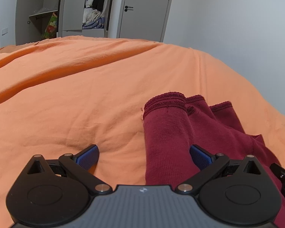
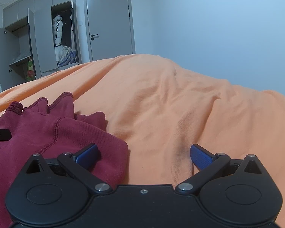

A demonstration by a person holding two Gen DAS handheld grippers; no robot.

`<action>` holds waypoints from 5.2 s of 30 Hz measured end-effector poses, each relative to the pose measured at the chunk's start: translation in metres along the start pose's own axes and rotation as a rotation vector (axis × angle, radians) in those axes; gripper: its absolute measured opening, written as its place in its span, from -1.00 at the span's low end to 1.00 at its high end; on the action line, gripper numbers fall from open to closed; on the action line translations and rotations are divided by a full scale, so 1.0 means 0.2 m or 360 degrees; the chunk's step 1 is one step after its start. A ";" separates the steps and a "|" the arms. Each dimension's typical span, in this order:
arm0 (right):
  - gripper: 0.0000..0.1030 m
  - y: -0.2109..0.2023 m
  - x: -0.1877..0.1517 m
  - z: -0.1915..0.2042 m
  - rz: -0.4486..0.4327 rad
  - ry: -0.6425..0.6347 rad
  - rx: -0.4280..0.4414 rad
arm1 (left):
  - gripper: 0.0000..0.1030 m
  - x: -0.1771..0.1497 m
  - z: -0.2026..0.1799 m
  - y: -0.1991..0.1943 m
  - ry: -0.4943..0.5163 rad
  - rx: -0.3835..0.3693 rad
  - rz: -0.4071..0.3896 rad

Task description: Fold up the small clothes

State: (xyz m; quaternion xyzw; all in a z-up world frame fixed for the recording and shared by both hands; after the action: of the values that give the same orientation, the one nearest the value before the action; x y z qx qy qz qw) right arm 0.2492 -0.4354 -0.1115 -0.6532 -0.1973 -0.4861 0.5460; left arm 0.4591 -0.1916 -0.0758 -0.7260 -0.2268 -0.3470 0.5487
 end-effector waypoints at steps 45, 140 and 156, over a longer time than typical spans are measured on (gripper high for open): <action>0.99 -0.42 -0.20 0.10 -0.0059 0.0068 0.0209 | 0.99 -0.32 0.02 -0.44 -0.0131 -0.0242 0.0020; -0.38 -0.71 0.09 0.82 -0.0357 -0.0150 0.0832 | -0.35 0.11 0.16 -0.86 0.0101 -0.0093 -0.0312; -0.37 -0.83 -0.16 1.10 -0.0134 -0.0287 0.0848 | -0.33 -0.16 0.55 -0.88 -0.0149 0.0039 -0.0132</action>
State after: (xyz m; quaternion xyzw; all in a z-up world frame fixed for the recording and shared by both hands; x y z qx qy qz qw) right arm 0.1954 -0.1735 -0.0375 -0.5185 -0.3928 -0.3793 0.6580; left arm 0.3408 -0.0325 -0.0041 -0.7246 -0.2863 -0.3325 0.5314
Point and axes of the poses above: each gripper's, at about its wrist camera, not at the fingertips, and y roughly the way its jaws point, z to its left, x to its top, the point moved 7 cm from there along y, roughly the way its jaws point, and after that the axes turned 1 degree about z, right-handed, at the moved point
